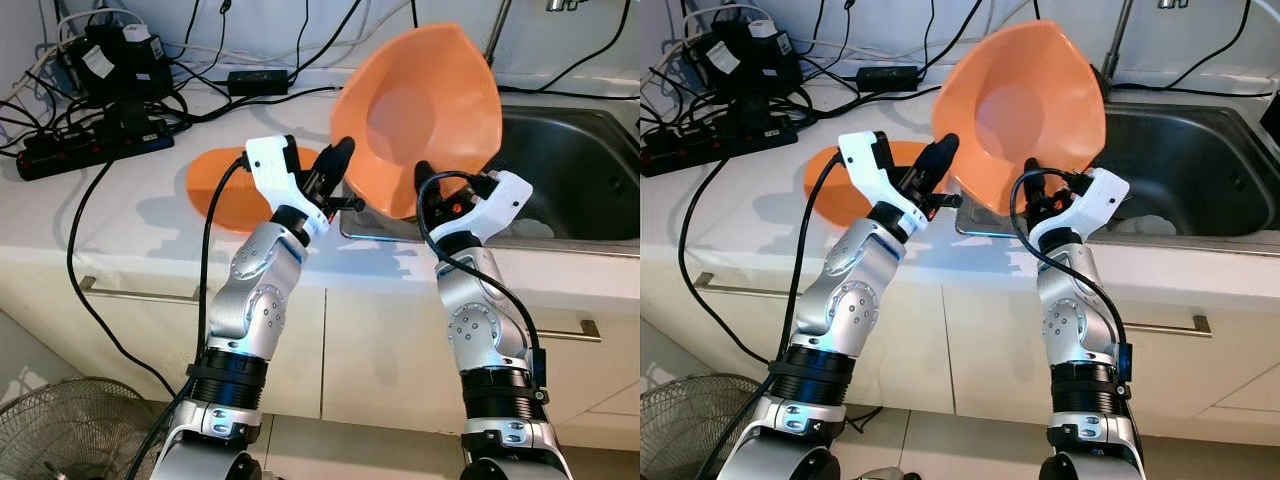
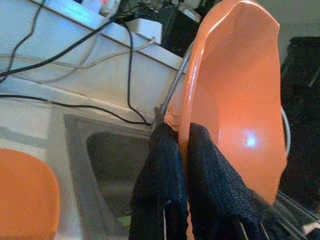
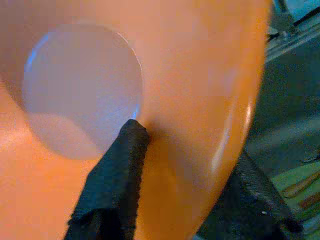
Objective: Kitchen organization
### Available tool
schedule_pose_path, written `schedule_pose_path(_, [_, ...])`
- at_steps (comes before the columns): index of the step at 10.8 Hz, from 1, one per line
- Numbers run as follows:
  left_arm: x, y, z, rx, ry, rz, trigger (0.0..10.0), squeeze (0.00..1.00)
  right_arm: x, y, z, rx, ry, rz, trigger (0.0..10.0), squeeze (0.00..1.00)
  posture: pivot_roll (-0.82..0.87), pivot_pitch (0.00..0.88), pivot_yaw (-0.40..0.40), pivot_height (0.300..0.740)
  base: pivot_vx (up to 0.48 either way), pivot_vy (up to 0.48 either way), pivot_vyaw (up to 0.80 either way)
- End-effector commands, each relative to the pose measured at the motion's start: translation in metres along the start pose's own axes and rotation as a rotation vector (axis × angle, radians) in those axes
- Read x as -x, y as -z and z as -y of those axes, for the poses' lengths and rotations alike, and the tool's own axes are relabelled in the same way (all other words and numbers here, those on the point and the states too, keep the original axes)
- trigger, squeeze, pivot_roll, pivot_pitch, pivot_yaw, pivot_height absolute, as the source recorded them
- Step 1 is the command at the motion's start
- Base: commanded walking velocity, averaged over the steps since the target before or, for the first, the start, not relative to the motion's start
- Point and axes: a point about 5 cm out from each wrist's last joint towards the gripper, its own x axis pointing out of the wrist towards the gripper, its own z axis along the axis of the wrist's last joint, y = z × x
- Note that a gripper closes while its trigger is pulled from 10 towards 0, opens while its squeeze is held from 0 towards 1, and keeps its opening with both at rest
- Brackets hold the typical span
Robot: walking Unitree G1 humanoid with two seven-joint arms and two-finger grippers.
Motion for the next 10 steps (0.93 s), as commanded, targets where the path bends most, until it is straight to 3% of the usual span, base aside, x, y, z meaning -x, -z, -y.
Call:
schedule_pose_path(1, [-0.003, -0.003, 0.01, 0.006, 0.026, 0.028, 10.0, 0.0, -0.002, -0.004, -0.002, -0.012, 0.003, 0.008, 0.0, 0.0, 0.06, 0.0, 0.053, 0.74, 0.0, 0.0, 0.0])
schedule_pose_path(5, [-0.002, -0.001, 0.004, -0.011, -0.016, 0.021, 10.0, 0.0, -0.002, -0.004, 0.002, -0.084, 0.016, 0.004, 0.0, 0.0, 0.06, 0.0, 0.053, 0.74, 0.0, 0.0, 0.0])
schedule_pose_path(7, [-0.002, 0.006, 0.002, -0.069, -0.03, -0.015, 10.0, 0.0, -0.002, -0.004, 0.003, -0.108, 0.018, 0.001, 0.0, 0.0, 0.06, 0.0, 0.052, 0.74, 0.0, 0.0, 0.0])
schedule_pose_path(8, [-0.001, 0.008, 0.001, -0.074, -0.025, -0.024, 10.0, 1.0, -0.003, -0.004, 0.003, -0.129, 0.019, -0.001, 0.0, 0.0, 0.06, 0.0, 0.053, 0.74, 0.0, 0.0, 0.0])
schedule_pose_path(10, [0.0, 0.011, 0.001, -0.095, -0.018, -0.04, 10.0, 1.0, -0.004, -0.005, 0.003, -0.152, 0.026, -0.001, 0.0, 0.0, 0.06, 0.0, 0.054, 0.74, 0.0, 0.0, 0.0])
